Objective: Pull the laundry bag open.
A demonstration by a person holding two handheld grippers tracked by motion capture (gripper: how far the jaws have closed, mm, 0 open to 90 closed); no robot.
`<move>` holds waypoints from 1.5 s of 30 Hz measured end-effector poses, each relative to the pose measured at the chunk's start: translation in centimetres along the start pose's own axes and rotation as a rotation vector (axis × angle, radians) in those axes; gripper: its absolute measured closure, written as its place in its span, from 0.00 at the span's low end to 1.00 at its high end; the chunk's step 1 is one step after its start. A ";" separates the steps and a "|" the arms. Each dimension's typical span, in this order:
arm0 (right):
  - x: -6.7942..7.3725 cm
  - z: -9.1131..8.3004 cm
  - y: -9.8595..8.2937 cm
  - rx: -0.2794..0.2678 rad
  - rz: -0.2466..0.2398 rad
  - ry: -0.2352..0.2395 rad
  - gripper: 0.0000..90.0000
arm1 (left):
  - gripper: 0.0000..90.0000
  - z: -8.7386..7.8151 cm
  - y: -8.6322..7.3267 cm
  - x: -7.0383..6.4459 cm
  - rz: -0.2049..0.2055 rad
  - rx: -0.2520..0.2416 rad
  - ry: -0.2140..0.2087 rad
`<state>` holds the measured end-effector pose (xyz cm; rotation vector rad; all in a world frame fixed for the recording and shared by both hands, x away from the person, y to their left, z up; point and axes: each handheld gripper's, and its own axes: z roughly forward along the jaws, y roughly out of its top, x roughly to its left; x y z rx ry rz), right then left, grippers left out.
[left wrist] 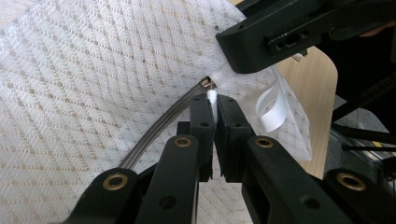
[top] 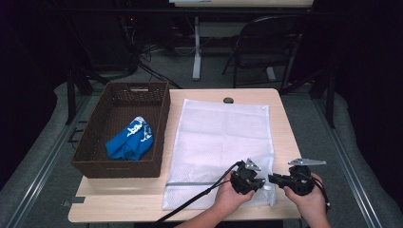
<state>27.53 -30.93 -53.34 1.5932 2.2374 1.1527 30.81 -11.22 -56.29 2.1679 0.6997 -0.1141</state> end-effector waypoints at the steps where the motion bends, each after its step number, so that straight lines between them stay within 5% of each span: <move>1: 0.0 0.0 0.0 -0.003 -0.001 0.001 0.92 | 0.96 0.0 0.0 0.0 0.000 -0.005 0.004; 12: 0.0 -0.1 -0.1 -0.025 -0.011 -0.003 0.92 | 0.96 0.0 0.0 -0.2 -0.002 -0.021 0.030; 21: -0.2 -0.1 -0.2 -0.002 0.006 0.010 0.87 | 0.96 -0.1 -0.1 -0.3 0.046 -0.024 0.032; 45: -0.3 0.0 -0.3 0.007 0.022 0.008 0.94 | 0.96 -0.1 -0.2 -0.3 -0.019 -0.032 0.020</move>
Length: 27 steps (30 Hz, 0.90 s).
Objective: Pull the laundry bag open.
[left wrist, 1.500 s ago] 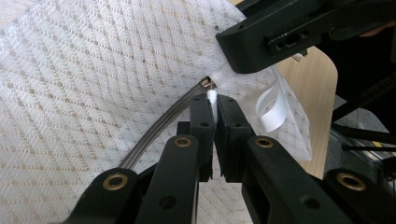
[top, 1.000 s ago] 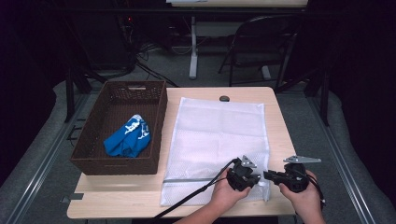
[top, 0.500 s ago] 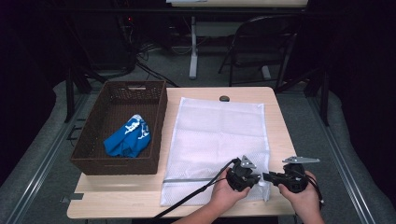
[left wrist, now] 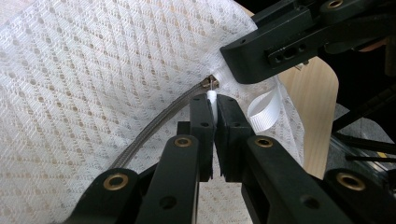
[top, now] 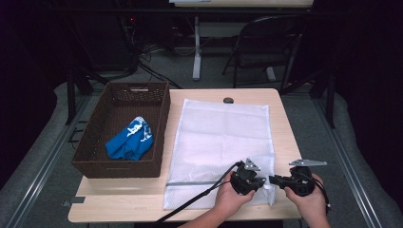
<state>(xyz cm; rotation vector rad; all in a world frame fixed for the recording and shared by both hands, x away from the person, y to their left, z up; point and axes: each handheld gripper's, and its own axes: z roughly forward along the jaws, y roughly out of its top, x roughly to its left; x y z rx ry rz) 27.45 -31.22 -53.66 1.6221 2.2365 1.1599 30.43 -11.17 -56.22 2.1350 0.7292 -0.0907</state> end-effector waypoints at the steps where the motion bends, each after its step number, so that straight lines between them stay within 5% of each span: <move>1: 0.0 0.0 0.0 0.002 -0.001 0.001 0.94 | 0.96 0.0 0.0 0.0 0.000 -0.003 -0.002; 25: 0.7 -0.3 -0.1 0.024 -0.042 -0.021 0.96 | 0.96 -0.2 -0.4 0.0 -0.035 0.005 -0.005; 27: 0.7 -0.3 -0.1 0.021 -0.057 -0.038 0.96 | 0.96 -0.1 -0.6 0.3 -0.035 0.026 0.037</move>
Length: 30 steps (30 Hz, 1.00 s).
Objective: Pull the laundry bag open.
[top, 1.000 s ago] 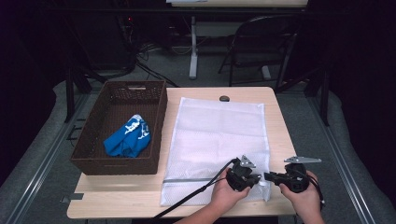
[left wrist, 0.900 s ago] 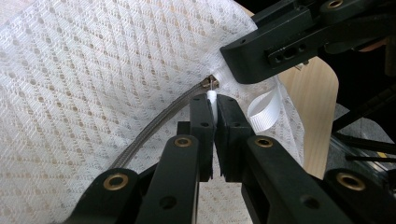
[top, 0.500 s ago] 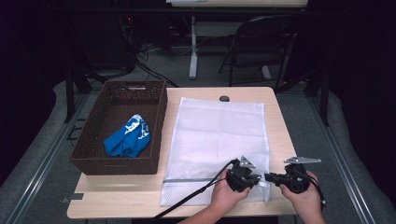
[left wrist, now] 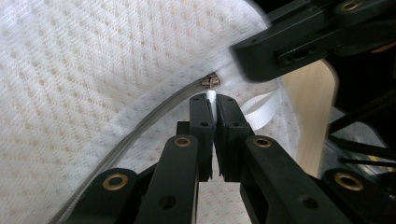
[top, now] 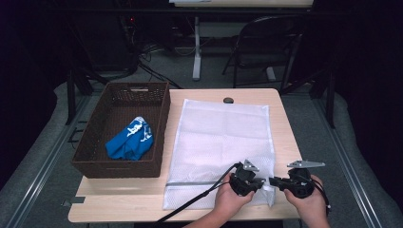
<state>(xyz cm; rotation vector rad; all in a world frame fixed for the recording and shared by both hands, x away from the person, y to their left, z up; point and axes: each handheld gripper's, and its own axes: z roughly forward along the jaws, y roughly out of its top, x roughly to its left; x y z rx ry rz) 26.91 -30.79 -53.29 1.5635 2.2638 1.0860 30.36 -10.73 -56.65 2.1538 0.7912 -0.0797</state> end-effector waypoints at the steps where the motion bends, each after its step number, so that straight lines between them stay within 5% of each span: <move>1: 0.0 -0.1 0.0 -0.001 -0.005 -0.012 0.96 | 0.96 0.0 -0.2 0.4 -0.016 0.002 0.001; 2: -0.1 -0.3 0.1 -0.005 0.000 -0.012 0.96 | 0.96 -0.1 -0.3 0.8 -0.046 -0.007 -0.023; 5: -0.3 -0.2 0.0 -0.004 0.019 -0.006 0.96 | 0.96 -0.1 -0.4 0.5 -0.026 -0.006 0.008; 16: -0.6 -0.1 -0.1 -0.003 0.016 -0.027 0.96 | 0.96 -0.2 -0.6 0.6 -0.030 -0.027 0.012; 30: -0.8 0.1 -0.1 0.004 -0.008 -0.118 0.96 | 0.96 -0.8 -0.7 0.9 -0.032 -0.022 0.021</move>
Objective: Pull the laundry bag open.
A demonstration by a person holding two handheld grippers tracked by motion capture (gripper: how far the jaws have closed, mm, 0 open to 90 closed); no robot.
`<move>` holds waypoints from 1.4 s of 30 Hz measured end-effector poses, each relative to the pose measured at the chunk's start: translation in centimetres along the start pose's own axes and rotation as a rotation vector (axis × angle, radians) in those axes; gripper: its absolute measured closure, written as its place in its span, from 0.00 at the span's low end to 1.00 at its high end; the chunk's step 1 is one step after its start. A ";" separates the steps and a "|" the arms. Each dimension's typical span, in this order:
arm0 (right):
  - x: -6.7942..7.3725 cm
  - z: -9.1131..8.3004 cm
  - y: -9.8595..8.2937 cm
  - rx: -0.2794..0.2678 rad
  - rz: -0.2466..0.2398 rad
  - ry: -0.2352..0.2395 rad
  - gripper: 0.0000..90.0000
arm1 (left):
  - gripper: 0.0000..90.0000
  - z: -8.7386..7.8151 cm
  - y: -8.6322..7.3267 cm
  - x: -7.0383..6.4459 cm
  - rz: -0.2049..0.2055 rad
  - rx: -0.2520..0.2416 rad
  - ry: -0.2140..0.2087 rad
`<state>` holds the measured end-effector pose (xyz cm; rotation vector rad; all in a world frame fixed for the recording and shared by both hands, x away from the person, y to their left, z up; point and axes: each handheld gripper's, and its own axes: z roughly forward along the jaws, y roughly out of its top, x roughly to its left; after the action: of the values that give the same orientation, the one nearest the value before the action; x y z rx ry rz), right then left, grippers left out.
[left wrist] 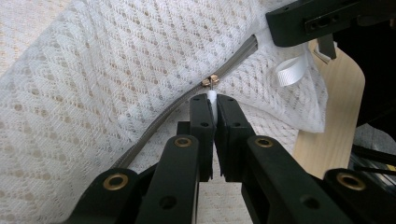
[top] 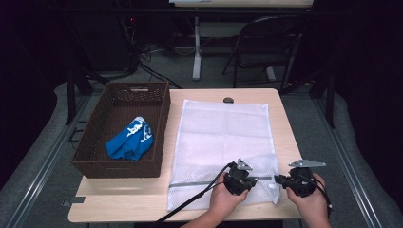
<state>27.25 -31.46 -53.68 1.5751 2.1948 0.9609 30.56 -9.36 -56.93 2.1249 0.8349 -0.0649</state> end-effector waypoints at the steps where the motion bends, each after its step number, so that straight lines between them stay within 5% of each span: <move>1: 0.0 0.0 0.0 -0.001 0.003 0.001 0.96 | 0.96 0.0 0.0 0.0 0.001 -0.003 0.003; 42: -1.0 -0.2 0.0 -0.020 0.031 -0.026 0.96 | 0.96 -3.9 -1.6 2.7 -0.028 -0.013 0.082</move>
<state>27.49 -32.41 -53.75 1.6075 2.1427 0.9626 30.80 -4.41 -56.32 2.1161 0.9108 0.0132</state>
